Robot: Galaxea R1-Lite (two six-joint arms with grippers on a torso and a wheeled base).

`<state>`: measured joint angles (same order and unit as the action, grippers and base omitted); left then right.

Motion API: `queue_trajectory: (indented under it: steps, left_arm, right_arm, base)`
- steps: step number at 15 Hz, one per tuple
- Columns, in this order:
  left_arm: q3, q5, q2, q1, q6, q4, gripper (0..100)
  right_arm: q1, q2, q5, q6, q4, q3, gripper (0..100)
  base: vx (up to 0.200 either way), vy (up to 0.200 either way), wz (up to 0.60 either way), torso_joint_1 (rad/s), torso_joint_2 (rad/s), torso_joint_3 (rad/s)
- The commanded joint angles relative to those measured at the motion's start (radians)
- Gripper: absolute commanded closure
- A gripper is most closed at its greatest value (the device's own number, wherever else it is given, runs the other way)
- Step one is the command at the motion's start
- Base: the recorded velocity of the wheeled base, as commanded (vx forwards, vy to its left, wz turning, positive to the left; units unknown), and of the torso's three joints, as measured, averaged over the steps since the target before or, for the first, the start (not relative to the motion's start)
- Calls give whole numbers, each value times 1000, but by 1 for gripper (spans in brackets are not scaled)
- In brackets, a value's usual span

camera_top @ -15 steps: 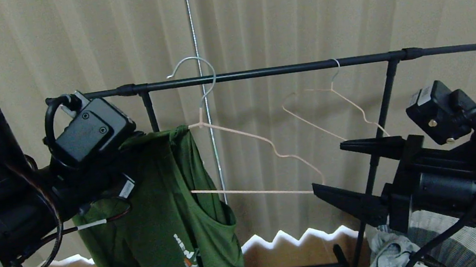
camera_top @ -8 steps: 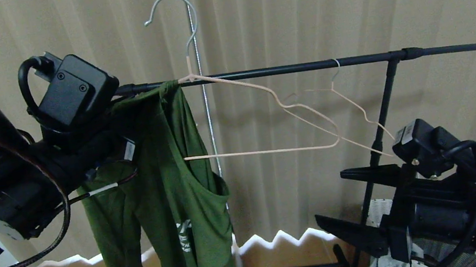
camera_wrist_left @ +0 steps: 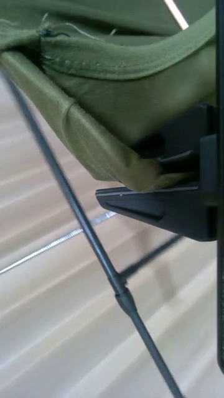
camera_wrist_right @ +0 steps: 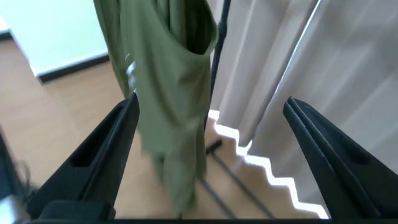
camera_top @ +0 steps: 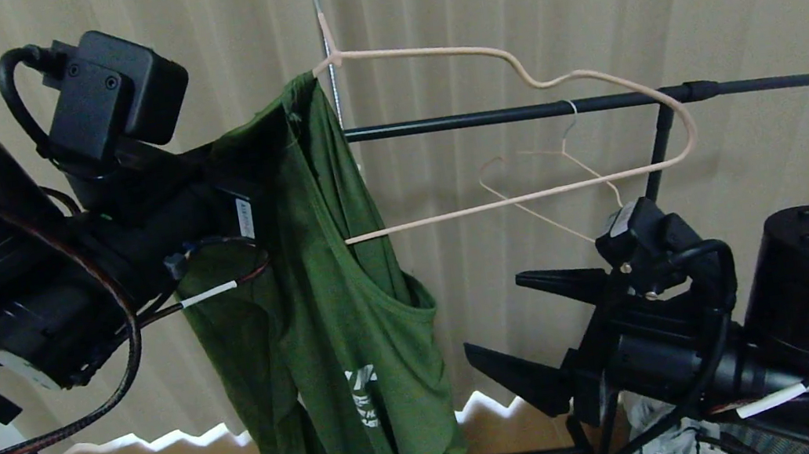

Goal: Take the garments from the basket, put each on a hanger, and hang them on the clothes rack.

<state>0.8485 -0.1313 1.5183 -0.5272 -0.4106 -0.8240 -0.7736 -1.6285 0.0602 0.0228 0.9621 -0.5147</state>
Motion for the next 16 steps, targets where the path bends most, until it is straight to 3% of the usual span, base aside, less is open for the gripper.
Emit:
queue_trajectory:
  steps: [1, 5, 16]
  left_arm:
    - [3, -1, -4, -16, 16, -1, 100]
    - [0, -1, -20, -42, 29, -1, 100]
    - [-42, -2, -73, -89, 21, 2, 100]
  right_arm:
    - [-10, -120, -5, -1, 92, -16, 0]
    - [-10, -212, -49, -3, 221, -79, 0]
    - [27, -205, -51, -1, 227, -133, 0]
  base:
    - [0, 0, 0, 0, 0, 0]
    - [0, 0, 0, 0, 0, 0]
    - [0, 0, 0, 0, 0, 0]
